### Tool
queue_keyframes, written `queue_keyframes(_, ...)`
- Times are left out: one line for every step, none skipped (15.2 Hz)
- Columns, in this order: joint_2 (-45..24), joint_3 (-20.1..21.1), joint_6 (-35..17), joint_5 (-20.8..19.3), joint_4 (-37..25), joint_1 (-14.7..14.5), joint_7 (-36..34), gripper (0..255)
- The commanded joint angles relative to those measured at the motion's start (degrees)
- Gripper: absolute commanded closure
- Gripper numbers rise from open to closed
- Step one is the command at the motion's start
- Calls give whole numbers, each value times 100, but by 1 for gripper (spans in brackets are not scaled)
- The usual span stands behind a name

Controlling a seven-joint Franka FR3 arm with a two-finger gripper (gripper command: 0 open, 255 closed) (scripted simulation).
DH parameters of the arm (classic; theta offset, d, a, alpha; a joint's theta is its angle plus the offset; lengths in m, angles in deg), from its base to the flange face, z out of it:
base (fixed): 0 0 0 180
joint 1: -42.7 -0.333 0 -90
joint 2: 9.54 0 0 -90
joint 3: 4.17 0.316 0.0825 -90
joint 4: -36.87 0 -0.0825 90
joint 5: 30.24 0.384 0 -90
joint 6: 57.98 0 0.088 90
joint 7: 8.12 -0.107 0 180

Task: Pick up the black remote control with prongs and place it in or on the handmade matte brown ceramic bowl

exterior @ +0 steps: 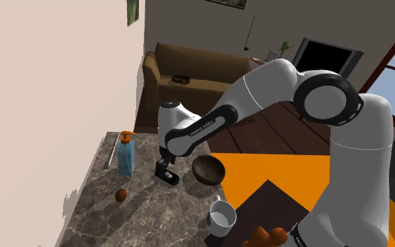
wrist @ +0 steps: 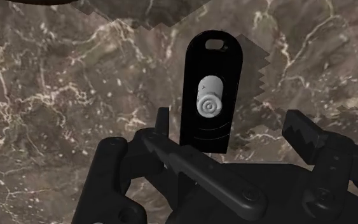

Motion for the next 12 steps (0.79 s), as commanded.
queue_keyframes(-214,-24,-106,-50,-115,-36,-24,0)
queue_keyframes(-270,-35,-163,-66,-113,-43,-34,0)
queue_keyframes(-327,-47,-220,-81,-112,-49,-45,0)
queue_keyframes(-384,-59,-276,-97,-113,-56,-55,0)
queue_keyframes(-442,-71,-332,-112,-115,-63,-65,0)
queue_keyframes(-501,-83,-387,-127,-118,-70,-75,0)
queue_keyframes(-534,-90,-419,-136,-119,-74,-81,0)
queue_keyframes(-535,-90,-419,-136,-120,-74,-81,0)
queue_keyframes(-535,-90,-418,-136,-121,-74,-81,0)
queue_keyframes(-535,-90,-418,-136,-121,-74,-81,0)
queue_keyframes(-535,-90,-418,-136,-121,-74,-80,0)
queue_keyframes(-535,-90,-418,-136,-121,-74,-80,0)
